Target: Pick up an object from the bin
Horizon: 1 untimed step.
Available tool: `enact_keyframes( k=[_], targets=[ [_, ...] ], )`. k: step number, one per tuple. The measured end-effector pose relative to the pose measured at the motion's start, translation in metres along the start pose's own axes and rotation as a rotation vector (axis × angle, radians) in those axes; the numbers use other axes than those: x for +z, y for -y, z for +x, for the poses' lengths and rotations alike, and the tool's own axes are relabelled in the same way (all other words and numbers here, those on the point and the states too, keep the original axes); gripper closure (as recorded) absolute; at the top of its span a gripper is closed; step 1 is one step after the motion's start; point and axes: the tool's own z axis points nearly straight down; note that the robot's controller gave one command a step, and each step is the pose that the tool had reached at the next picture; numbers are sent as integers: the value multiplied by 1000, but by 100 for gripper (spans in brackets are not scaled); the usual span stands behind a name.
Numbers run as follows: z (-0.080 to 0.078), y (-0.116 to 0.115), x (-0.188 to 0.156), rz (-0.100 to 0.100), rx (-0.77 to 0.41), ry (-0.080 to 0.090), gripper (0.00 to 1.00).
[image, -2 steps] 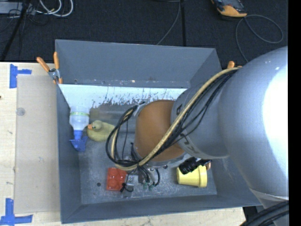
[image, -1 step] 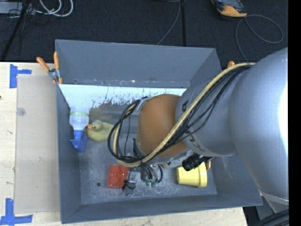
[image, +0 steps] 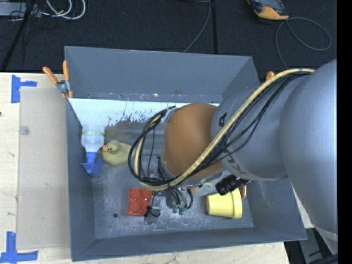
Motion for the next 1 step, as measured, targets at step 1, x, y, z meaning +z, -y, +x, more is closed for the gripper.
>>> enact_keyframes(
  k=[1],
  targets=[
    [-1,0,-12,-2,-1,3,100]
  ],
)
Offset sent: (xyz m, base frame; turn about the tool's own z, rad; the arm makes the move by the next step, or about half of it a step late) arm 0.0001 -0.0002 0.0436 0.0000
